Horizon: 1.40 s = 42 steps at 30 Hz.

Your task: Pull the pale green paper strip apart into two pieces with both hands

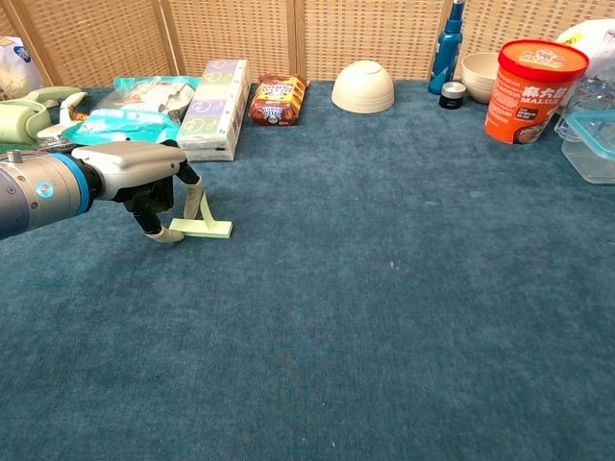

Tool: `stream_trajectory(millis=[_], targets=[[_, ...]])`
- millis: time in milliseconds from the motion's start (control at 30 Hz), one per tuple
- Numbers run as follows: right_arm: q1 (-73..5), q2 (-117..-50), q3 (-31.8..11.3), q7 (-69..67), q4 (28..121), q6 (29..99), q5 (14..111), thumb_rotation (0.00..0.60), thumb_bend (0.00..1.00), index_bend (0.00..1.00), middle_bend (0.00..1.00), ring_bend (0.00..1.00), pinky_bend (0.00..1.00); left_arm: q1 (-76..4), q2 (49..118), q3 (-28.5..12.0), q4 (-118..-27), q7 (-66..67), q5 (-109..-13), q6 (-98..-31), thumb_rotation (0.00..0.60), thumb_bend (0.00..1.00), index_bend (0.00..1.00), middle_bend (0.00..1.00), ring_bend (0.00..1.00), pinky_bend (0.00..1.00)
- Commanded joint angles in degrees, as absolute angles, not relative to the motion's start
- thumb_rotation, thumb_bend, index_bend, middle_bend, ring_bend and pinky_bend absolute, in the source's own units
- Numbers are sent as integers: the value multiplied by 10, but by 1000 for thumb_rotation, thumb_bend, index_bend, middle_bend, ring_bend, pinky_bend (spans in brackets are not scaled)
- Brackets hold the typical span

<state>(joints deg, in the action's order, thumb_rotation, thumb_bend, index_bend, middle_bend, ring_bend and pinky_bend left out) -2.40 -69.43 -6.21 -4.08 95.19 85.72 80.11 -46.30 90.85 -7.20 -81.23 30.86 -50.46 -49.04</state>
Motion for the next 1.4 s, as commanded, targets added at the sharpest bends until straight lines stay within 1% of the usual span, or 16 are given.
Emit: stream_trajectory(millis=[33,167,333,600,1100,1300,1400], targets=[[-23,-694,-61,-41,952,856,801,600,426,18,179,87,175,-465,909,-71,-813,311,-502,-492,600,303,533,968,904,1000],[-21,-694,-60,-45,951,857,800,600,426,18,179,87,175,-467,910,-68,-813,314,-497,-492,600,351,575,991,924,1000],[-19,-692,-61,-49,952,859,801,600,426,18,180,87,175,-469,911,-72,-811,307,-505,-502,600,411,668,1000,991,1000],[-23,-694,-65,-55,951,856,804,600,426,18,181,87,175,-462,873,-80,-844,267,-551,-514,600,440,741,1000,1000,1000],[-52,-712,-70,-71,940,818,809,600,426,16,182,89,173,-418,720,-78,-969,136,-647,-518,600,452,778,1000,1000,1000],[-74,-713,-67,-102,947,776,815,600,426,0,181,83,158,-403,668,-72,-1011,100,-685,-525,600,453,781,1000,1000,1000],[-86,-716,-68,-116,948,767,829,600,426,0,181,84,158,-399,648,-70,-1029,86,-699,-523,600,453,781,1000,1000,1000]])
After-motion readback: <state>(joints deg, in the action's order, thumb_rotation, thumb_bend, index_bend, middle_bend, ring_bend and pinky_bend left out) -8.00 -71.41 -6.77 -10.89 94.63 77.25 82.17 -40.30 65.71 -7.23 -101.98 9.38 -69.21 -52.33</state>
